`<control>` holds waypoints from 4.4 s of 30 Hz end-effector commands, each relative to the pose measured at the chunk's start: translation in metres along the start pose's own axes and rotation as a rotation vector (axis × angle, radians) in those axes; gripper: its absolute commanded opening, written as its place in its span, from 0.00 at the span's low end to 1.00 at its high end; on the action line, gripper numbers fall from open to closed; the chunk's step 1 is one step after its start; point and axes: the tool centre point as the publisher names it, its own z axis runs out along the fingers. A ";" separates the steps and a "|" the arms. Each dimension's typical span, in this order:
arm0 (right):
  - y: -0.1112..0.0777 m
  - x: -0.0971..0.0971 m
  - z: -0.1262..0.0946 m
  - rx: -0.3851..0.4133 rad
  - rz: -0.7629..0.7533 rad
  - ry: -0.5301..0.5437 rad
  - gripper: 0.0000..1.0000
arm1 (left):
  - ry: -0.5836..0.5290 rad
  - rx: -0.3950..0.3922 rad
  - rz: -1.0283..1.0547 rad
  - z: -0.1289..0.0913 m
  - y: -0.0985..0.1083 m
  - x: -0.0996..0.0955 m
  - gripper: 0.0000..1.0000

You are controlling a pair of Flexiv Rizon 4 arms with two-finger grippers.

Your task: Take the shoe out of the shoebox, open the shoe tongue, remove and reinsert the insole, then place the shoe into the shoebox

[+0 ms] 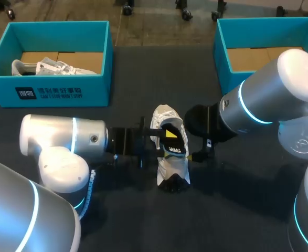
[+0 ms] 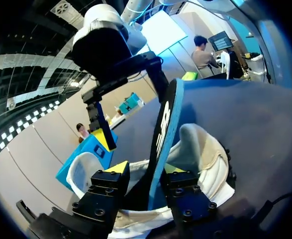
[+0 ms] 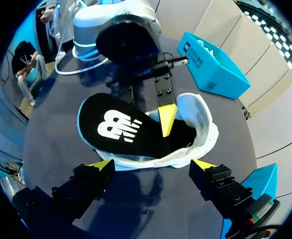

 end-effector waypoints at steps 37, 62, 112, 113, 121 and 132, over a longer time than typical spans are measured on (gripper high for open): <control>-0.001 0.001 0.000 -0.001 0.000 -0.001 1.00 | -0.024 0.004 0.087 -0.004 0.008 0.005 0.48; -0.001 0.001 0.000 -0.001 0.000 -0.001 1.00 | 0.014 0.037 0.098 -0.001 -0.003 0.018 0.00; -0.001 0.001 0.000 -0.001 0.000 -0.001 1.00 | 0.002 0.070 0.100 -0.032 -0.028 -0.005 0.52; -0.001 0.001 0.000 -0.001 0.000 -0.001 1.00 | 0.004 0.069 0.102 -0.033 -0.028 -0.005 0.52; -0.001 0.001 0.000 -0.001 0.000 -0.001 1.00 | 0.019 0.073 0.089 -0.041 -0.031 -0.007 0.51; -0.001 0.001 0.000 -0.001 0.000 -0.001 1.00 | 0.129 0.069 0.119 -0.061 -0.038 -0.019 0.49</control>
